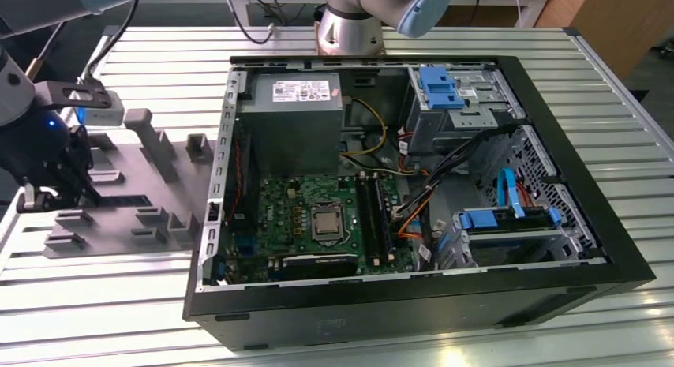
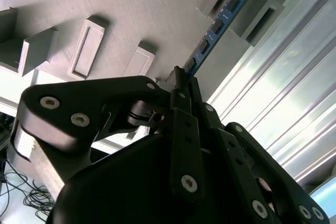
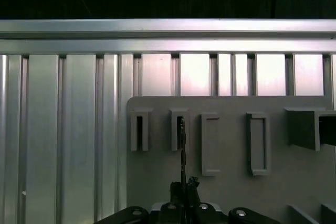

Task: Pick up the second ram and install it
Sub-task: 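Pick up the second ram and move it above second insertion slot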

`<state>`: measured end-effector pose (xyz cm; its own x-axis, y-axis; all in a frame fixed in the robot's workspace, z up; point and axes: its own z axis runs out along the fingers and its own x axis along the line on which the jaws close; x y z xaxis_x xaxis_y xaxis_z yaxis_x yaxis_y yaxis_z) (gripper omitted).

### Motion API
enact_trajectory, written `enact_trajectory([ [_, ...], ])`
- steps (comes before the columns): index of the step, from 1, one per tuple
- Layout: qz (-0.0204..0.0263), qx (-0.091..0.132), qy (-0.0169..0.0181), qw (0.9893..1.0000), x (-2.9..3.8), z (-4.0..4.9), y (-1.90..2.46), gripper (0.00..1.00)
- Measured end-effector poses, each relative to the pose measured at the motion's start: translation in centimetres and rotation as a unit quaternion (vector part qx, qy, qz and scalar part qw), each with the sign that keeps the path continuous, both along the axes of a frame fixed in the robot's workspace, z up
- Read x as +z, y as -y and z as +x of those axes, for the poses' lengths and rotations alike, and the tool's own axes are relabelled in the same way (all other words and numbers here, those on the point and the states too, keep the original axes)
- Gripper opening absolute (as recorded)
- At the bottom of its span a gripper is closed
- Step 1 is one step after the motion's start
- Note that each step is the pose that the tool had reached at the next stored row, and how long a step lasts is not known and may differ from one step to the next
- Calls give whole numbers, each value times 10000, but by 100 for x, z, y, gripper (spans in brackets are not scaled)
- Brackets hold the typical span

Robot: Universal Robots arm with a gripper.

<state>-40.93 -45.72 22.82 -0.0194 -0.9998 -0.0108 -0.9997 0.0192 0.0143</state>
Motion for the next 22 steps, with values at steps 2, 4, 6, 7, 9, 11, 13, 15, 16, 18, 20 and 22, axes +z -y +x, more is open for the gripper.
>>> enact_trajectory([
  [2, 0, 0, 0, 10000, 34, 0, 0, 14],
  [4, 0, 0, 0, 10000, 70, 0, 0, 14],
  [6, 0, 0, 0, 10000, 113, 0, 0, 14],
  [7, 0, 0, 0, 10000, 132, 0, 0, 14],
  [9, 0, 0, 0, 10000, 169, 0, 0, 14],
  [11, 1, 0, 1, 10000, 196, 0, 0, 14],
  [13, 0, 1, 1, 10000, 197, 0, 0, 14],
  [15, 0, 1, 0, 10000, 197, 0, 0, 14],
  [16, 0, 1, 0, 10000, 197, 0, 0, 14],
  [18, 0, 1, 0, 10000, 197, 0, 0, 14],
  [20, 0, 2, 0, 10000, 198, 0, 0, 14],
  [22, -1, 1, -1, 10000, 204, 0, 0, 14],
])
